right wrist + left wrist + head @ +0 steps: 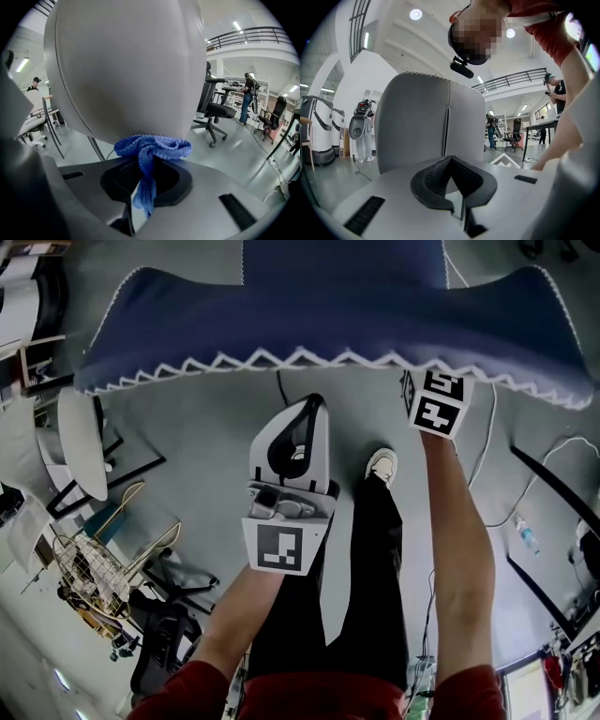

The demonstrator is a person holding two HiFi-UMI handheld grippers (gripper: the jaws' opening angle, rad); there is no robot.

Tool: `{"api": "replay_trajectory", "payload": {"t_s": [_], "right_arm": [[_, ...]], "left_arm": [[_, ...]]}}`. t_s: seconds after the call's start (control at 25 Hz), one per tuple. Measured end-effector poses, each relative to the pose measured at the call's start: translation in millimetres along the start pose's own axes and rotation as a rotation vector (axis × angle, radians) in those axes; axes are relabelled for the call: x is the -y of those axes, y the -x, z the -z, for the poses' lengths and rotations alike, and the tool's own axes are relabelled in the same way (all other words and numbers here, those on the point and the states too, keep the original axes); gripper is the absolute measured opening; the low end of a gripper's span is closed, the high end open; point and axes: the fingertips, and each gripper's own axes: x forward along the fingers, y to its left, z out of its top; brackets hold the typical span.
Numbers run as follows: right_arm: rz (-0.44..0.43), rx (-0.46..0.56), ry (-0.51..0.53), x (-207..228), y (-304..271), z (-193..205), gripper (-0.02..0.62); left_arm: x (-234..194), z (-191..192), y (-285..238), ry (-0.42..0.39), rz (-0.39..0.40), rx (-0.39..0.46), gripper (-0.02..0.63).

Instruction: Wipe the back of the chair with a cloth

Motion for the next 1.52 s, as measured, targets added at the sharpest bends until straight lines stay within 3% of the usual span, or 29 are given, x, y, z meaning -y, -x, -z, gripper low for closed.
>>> {"api": "replay_trajectory", "payload": {"t_s": [0.2, 0.52, 0.72, 1.0, 1.2, 1.52], "right_arm": [[0.0, -0.007, 0.001, 1, 11, -8, 0.061], [-0.006, 0.031, 0.024, -11, 59, -55, 0.061], [-0.013, 0.055, 0.037, -12, 106, -97, 0.06], [-0.096, 0.089, 0.11, -27, 175, -150, 0.06], [-0.123, 0.106, 0.102, -35, 225, -188, 0.061], [-0.177, 0.107, 0.073, -29, 262, -213, 0.061]], "left_arm": [[3, -5, 1, 0.003, -0.003, -0.002, 0.014], [4, -44, 8, 0.01, -0.012, 0.016, 0.014], [11, -89, 10, 0.007, -0.015, 0.032, 0.014], [11, -153, 23, -0.006, -0.033, 0.058, 0.014], [9, -190, 39, -0.008, -0.055, 0.053, 0.014], [28, -233, 49, -0.026, -0.08, 0.051, 0.014]]}}
